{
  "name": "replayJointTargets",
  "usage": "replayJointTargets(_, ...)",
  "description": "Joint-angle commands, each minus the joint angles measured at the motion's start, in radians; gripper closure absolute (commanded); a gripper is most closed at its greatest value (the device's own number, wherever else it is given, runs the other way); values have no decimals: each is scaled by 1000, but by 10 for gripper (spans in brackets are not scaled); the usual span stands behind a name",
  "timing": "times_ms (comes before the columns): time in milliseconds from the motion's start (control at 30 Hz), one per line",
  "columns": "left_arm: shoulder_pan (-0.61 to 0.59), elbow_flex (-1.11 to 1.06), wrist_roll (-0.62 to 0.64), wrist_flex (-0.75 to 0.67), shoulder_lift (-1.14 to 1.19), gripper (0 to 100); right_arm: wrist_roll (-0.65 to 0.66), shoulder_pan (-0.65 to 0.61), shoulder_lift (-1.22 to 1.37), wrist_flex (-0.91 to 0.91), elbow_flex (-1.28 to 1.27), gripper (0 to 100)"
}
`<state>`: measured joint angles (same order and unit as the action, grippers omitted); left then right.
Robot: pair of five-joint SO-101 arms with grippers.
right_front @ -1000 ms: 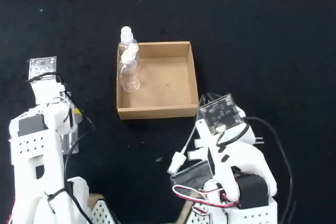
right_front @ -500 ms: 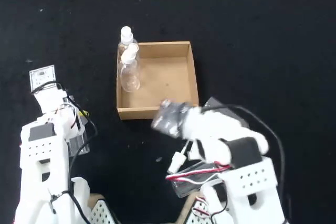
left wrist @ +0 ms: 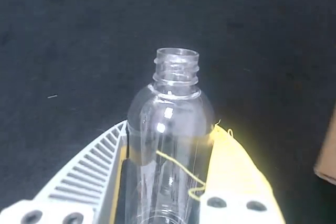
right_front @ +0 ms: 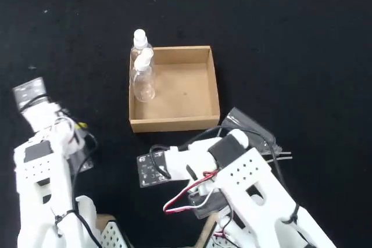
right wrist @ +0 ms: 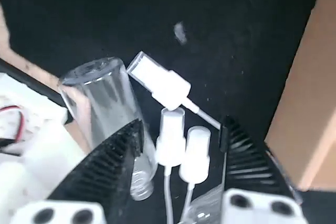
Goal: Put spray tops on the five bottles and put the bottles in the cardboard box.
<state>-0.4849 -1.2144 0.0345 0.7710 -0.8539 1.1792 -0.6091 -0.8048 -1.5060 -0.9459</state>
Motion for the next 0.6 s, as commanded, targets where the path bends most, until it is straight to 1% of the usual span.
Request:
replayJointTargets(0, -113, 39, 71, -21, -21, 970, 132, -15, 10, 61, -31, 776)
replayJointTargets(100, -120, 39, 87, -21, -21, 970, 247, -15, 10, 89, -81, 776)
replayJointTargets(200, -120, 39, 89, -21, -21, 970, 308, -12, 10, 120, -122, 776)
replayJointTargets(467, -120, 39, 91, -21, -21, 970, 310, -12, 10, 262, -225, 776)
replayJointTargets(567, -120, 39, 91, -21, -21, 970, 310, -12, 10, 288, -243, 776)
